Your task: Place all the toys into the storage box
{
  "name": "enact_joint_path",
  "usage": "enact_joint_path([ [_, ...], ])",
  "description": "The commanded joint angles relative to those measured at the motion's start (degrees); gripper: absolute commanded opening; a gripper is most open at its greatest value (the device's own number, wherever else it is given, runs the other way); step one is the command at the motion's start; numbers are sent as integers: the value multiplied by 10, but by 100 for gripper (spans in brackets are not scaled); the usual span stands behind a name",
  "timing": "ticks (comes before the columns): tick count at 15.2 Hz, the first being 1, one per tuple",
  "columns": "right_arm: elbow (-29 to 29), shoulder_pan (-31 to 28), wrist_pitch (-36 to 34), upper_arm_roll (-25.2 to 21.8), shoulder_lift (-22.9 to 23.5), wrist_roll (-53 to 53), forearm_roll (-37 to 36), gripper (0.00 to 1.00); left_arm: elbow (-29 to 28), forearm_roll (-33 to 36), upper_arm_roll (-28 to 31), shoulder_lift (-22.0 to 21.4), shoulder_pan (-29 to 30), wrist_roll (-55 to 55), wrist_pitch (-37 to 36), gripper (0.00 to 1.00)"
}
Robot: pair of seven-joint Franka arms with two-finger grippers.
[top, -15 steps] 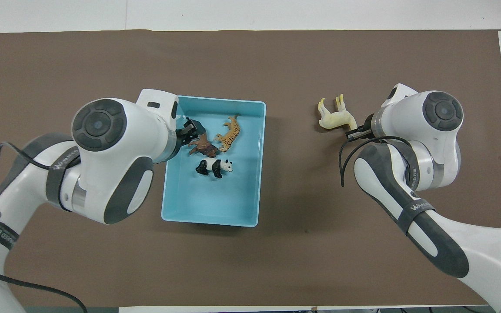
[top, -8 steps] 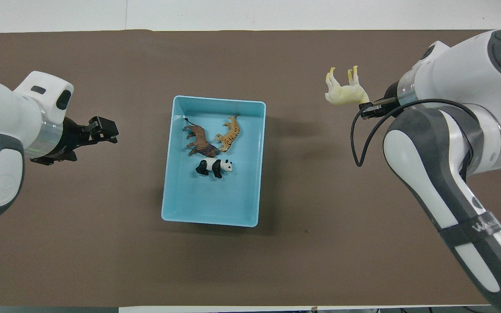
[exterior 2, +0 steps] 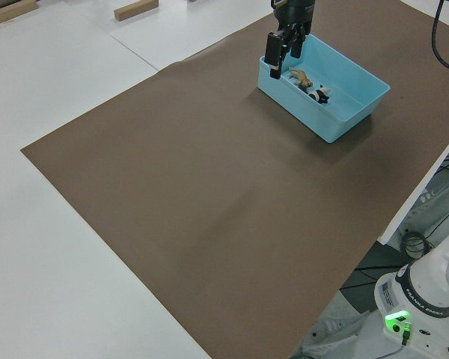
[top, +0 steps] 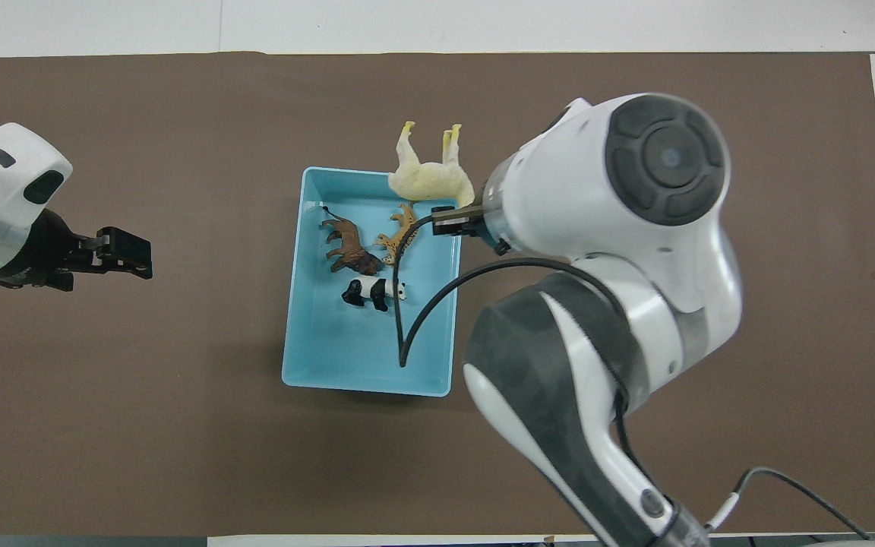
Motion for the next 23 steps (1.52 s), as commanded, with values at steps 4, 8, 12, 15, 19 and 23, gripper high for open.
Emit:
enact_joint_path([
  [4, 3, 54, 39, -2, 44, 97, -74, 60, 46, 5, -7, 27, 20, 55, -44, 100],
  [8, 9, 50, 0, -3, 43, 97, -98, 100, 57, 7, -7, 39, 15, 65, -41, 100],
  [12, 10, -10, -17, -15, 19, 21, -115, 100, 66, 11, -10, 38, 12, 65, -41, 100],
  [15, 10, -107, -67, -15, -20, -101, -94, 100, 67, 11, -10, 36, 15, 66, -44, 100],
  [19, 8, -219, -134, -16, -64, -198, -67, 100, 68, 14, -9, 38, 19, 65, -41, 100],
  [23, 6, -283, -196, -16, -82, -231, -43, 100, 76, 19, -10, 38, 16, 66, -38, 100],
])
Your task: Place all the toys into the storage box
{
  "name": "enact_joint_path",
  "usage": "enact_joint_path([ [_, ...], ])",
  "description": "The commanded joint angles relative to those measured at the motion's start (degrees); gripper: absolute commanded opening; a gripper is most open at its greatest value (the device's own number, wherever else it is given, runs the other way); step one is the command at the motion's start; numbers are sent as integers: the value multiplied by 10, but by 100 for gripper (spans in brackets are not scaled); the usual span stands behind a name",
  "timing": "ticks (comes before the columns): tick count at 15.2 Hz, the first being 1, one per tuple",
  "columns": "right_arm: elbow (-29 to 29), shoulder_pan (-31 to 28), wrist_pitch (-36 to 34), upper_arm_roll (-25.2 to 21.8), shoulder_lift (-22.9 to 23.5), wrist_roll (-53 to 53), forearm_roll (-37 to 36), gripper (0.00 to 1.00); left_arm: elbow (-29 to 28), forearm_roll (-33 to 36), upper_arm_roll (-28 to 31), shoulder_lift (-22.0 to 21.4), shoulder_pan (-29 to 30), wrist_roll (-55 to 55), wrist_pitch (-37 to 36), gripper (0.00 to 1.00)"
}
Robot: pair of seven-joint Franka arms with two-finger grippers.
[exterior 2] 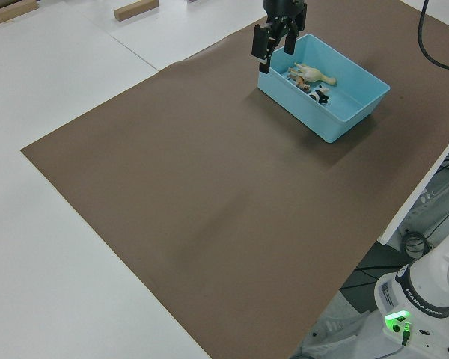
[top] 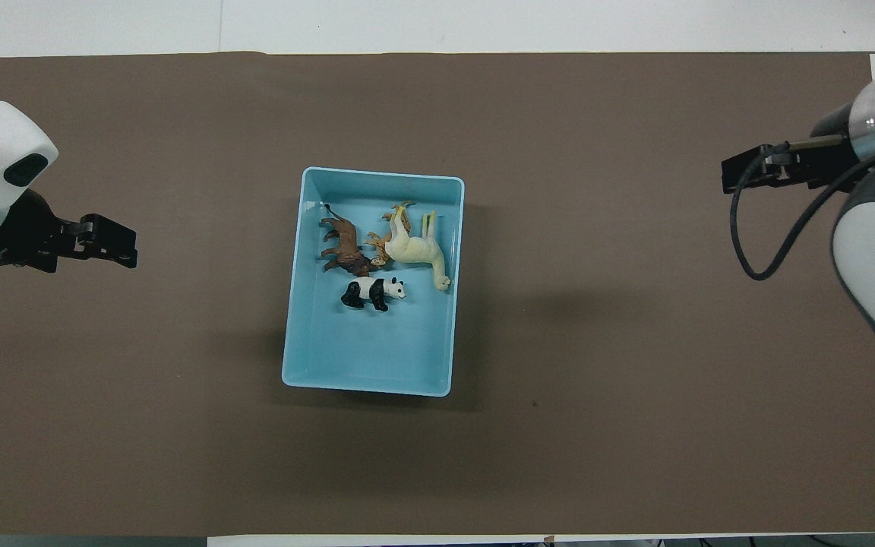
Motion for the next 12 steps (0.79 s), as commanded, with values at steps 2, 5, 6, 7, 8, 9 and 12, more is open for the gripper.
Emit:
enact_joint_path([
  [2, -14, -47, -19, 8, -11, -9, 35, 100, 20, 9, -2, 8, 3, 9, -8, 100],
  [5, -17, -67, -45, 7, -15, -13, 29, 100, 22, 10, -5, 8, 8, 9, -10, 100],
  [6, -21, -68, -53, 7, -17, -12, 29, 100, 23, 10, -11, 8, 14, 10, -10, 100],
  [7, -31, -67, -53, 7, -20, -11, 28, 100, 27, 10, -12, 8, 21, 10, -13, 100],
  [8, -35, -67, -51, 7, -23, -10, 28, 100, 28, 10, -12, 9, 21, 10, -12, 100],
  [9, -35, -67, -53, 7, -23, -12, 27, 100, 28, 10, -12, 9, 21, 10, -14, 100],
  [12, -40, -69, -59, 7, -26, -9, 27, 100, 29, 11, -11, 9, 16, 10, -17, 100],
])
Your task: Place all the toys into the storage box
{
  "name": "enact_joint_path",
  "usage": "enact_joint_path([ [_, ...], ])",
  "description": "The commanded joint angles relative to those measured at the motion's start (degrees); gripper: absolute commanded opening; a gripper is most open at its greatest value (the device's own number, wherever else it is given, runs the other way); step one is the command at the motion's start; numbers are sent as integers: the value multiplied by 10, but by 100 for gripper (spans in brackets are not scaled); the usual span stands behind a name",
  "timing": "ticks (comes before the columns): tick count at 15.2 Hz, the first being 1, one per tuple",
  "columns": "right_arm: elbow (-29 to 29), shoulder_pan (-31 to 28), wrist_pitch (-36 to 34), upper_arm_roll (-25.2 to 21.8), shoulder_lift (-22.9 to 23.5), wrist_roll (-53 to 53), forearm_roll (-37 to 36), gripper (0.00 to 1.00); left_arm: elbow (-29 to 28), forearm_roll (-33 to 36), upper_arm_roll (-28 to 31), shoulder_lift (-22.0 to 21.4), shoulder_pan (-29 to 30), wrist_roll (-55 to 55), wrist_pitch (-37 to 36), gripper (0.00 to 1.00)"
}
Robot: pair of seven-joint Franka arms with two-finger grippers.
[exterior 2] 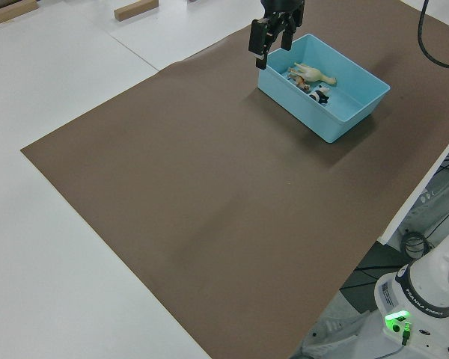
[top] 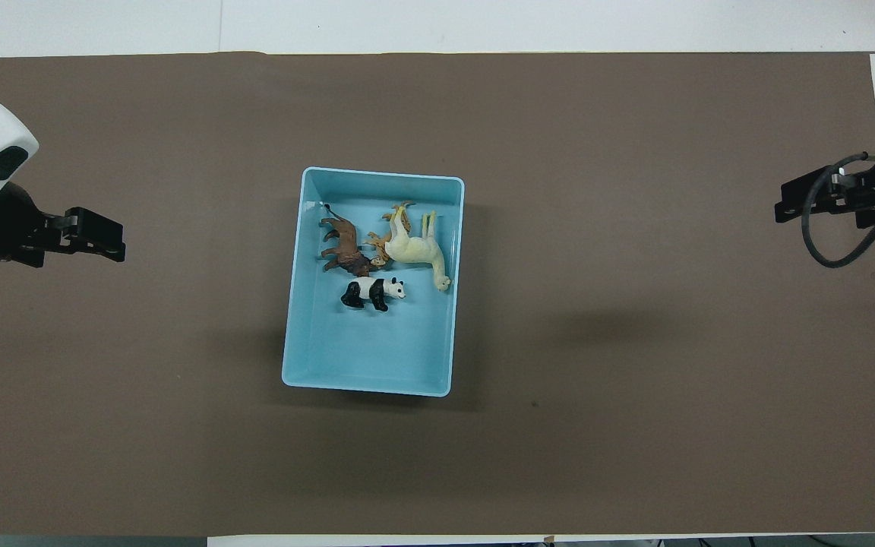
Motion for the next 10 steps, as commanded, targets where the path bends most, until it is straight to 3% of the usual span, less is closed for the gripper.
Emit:
enact_joint_path([
  [1, -30, -11, -2, 6, -21, -6, 3, 100, 18, 13, -9, 9, 3, 9, -14, 100],
  [10, -53, -3, 35, 8, -32, -22, -75, 100, 25, 11, -9, 8, 2, 12, 4, 100],
])
